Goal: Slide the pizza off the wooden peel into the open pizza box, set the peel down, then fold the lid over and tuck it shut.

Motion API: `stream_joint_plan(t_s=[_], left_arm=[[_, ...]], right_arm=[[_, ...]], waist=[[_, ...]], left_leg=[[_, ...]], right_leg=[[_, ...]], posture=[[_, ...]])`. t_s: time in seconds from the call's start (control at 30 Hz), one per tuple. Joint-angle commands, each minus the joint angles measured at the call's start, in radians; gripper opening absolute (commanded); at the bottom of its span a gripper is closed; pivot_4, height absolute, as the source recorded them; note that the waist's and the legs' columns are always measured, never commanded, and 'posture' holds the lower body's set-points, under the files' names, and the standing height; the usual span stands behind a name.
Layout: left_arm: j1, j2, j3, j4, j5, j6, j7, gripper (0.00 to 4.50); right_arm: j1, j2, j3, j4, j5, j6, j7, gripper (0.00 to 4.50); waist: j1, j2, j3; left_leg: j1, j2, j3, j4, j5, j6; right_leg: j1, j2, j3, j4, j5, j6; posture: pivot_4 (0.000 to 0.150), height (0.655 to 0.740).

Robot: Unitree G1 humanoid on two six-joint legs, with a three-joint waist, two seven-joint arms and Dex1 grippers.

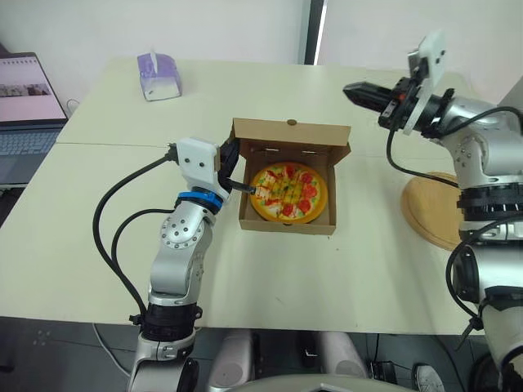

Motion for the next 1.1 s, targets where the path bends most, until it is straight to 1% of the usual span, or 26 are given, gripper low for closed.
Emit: stream_joint_plan(t_s=[0.03, 0.37, 0.47, 0.5, 0.73, 0.87, 1.0, 1.1], left_arm=[[0.005, -0.005, 0.003, -0.029, -0.003, -0.025, 0.002, 0.0], [0.059, 0.005, -0.003, -0.069, -0.026, -0.001, -0.029, 0.0], [0.069, 0.011, -0.001, -0.08, -0.032, 0.009, -0.04, 0.57], [0.079, 0.015, 0.0, -0.091, -0.039, 0.018, -0.047, 0.86], [0.167, 0.054, 0.03, -0.177, -0.076, 0.074, -0.07, 3.2], [0.244, 0.096, 0.074, -0.237, -0.129, 0.123, -0.099, 4.49], [0.334, 0.194, 0.151, -0.267, -0.26, 0.19, -0.221, 4.49], [0.307, 0.309, 0.264, -0.209, -0.391, 0.255, -0.33, 4.49]], right_arm=[[0.013, -0.017, 0.012, -0.05, 0.036, 0.048, 0.083, 0.01], [0.058, -0.032, 0.016, -0.116, 0.053, 0.11, 0.123, 0.01], [0.067, -0.031, 0.016, -0.128, 0.05, 0.113, 0.124, 0.0], [0.073, -0.029, 0.017, -0.133, 0.049, 0.111, 0.123, 0.0], [0.116, -0.016, 0.028, -0.172, 0.042, 0.101, 0.113, 0.0], [0.141, -0.016, 0.025, -0.199, 0.045, 0.108, 0.108, 0.0], [0.165, -0.012, 0.024, -0.228, 0.05, 0.117, 0.101, 0.0], [0.186, -0.012, 0.027, -0.251, 0.05, 0.12, 0.1, 0.0]], waist=[[0.001, 0.0, 0.0], [0.0, 0.0, 0.0], [0.0, 0.0, 0.0], [0.0, 0.0, 0.0], [0.0, 0.0, 0.0], [-0.001, 0.0, 0.0], [-0.004, 0.001, 0.0], [-0.006, 0.001, 0.0]], left_leg=[[0.0, 0.0, 0.0, 0.0, 0.0, 0.0], [0.0, 0.0, 0.0, 0.0, 0.0, 0.0], [0.0, 0.0, 0.0, 0.0, 0.0, 0.0], [-0.001, 0.0, 0.0, 0.0, 0.0, 0.0], [-0.001, 0.0, 0.0, 0.0, 0.0, 0.0], [-0.001, 0.0, 0.0, 0.0, 0.0, 0.0], [-0.001, 0.0, -0.001, 0.0, -0.001, 0.001], [-0.002, 0.0, -0.001, 0.0, -0.002, 0.003]], right_leg=[[0.0, 0.0, 0.0, 0.0, 0.0, 0.0], [-0.001, -0.001, -0.001, 0.001, 0.0, 0.0], [-0.001, -0.001, -0.001, 0.001, 0.0, 0.0], [-0.001, -0.001, -0.001, 0.001, 0.0, 0.0], [-0.001, -0.001, -0.001, 0.0, 0.0, 0.0], [-0.001, -0.001, -0.001, 0.0, 0.0, 0.0], [-0.001, -0.001, -0.001, 0.0, 0.0, 0.0], [-0.002, -0.001, -0.002, 0.0, 0.0, 0.0]], posture=[[0.15, 0.74], [0.15, 0.74], [0.15, 0.74], [0.15, 0.74], [0.15, 0.74], [0.15, 0.74], [0.15, 0.74], [0.15, 0.74]])
